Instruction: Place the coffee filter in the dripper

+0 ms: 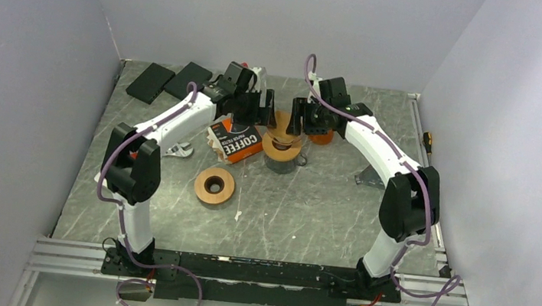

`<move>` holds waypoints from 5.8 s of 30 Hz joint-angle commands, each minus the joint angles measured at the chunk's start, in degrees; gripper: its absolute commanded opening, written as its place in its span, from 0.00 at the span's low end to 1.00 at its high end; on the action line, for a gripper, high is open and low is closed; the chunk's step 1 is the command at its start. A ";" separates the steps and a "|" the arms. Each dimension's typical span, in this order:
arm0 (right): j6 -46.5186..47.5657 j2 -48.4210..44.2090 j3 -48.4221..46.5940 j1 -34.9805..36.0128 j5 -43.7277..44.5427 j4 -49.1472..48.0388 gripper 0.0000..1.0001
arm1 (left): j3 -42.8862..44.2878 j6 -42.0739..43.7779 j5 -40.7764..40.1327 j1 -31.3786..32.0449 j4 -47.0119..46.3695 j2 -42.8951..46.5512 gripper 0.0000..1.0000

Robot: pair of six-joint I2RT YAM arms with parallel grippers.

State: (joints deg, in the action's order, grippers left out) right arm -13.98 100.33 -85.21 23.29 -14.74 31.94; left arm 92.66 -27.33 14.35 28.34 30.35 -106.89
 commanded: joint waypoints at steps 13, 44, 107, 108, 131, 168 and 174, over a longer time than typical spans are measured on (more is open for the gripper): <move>1.88 1.51 1.46 -0.17 0.68 -2.21 0.47 | 3.16 3.09 -3.96 0.75 2.30 -1.49 0.89; 4.98 5.50 -1.87 2.65 7.04 -2.03 0.79 | 6.33 5.01 -1.73 0.84 3.16 -3.43 0.87; -5.27 -7.36 2.72 -8.99 -21.69 -7.75 0.75 | -6.44 -5.55 17.35 -6.49 -11.91 8.93 0.92; -5.58 -7.27 3.09 -9.31 -22.46 -8.23 0.74 | -6.80 -5.69 17.84 -6.68 -12.38 9.02 0.91; -8.99 -4.33 5.90 -11.51 -27.74 -11.86 0.54 | -11.00 -7.65 24.97 -9.97 -17.29 6.47 0.79; -8.79 -4.19 6.13 -11.42 -26.99 -11.65 0.40 | -8.96 -6.56 22.80 -8.88 -15.79 3.01 0.63; -7.83 -7.24 6.09 -11.42 -23.90 -11.24 0.45 | -8.55 -6.07 22.27 -8.83 -16.55 5.15 0.74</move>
State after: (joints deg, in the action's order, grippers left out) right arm -22.70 97.45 -78.67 11.99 -40.56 22.04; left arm 82.63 -34.52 37.19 19.11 15.68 -103.88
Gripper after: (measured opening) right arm 0.424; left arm 0.715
